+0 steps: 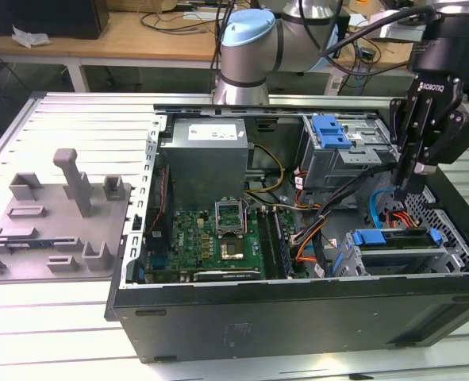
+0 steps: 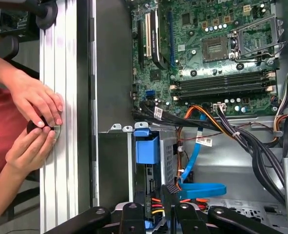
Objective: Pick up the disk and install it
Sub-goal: 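Insert the second disk wire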
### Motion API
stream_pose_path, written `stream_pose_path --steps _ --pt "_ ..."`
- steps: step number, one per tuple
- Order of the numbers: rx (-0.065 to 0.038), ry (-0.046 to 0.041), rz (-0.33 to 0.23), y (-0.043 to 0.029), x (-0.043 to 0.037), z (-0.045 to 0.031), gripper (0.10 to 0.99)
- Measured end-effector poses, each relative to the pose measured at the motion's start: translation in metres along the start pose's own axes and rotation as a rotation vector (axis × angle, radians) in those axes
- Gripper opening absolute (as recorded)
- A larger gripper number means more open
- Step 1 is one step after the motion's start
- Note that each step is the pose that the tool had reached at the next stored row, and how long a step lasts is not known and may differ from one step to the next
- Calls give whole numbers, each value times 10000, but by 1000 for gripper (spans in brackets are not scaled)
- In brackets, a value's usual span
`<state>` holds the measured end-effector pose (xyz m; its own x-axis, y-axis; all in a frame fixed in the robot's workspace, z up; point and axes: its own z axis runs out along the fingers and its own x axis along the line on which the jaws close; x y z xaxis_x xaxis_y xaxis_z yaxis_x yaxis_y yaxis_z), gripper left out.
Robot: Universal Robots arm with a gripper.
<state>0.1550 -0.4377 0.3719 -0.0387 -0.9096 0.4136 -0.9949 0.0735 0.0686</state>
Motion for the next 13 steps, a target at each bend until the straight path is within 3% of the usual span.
stream_pose_path --steps 5,13 --pt "5 79 -8 1 -71 -2 302" --pt "2 120 -21 -9 -87 27 302"
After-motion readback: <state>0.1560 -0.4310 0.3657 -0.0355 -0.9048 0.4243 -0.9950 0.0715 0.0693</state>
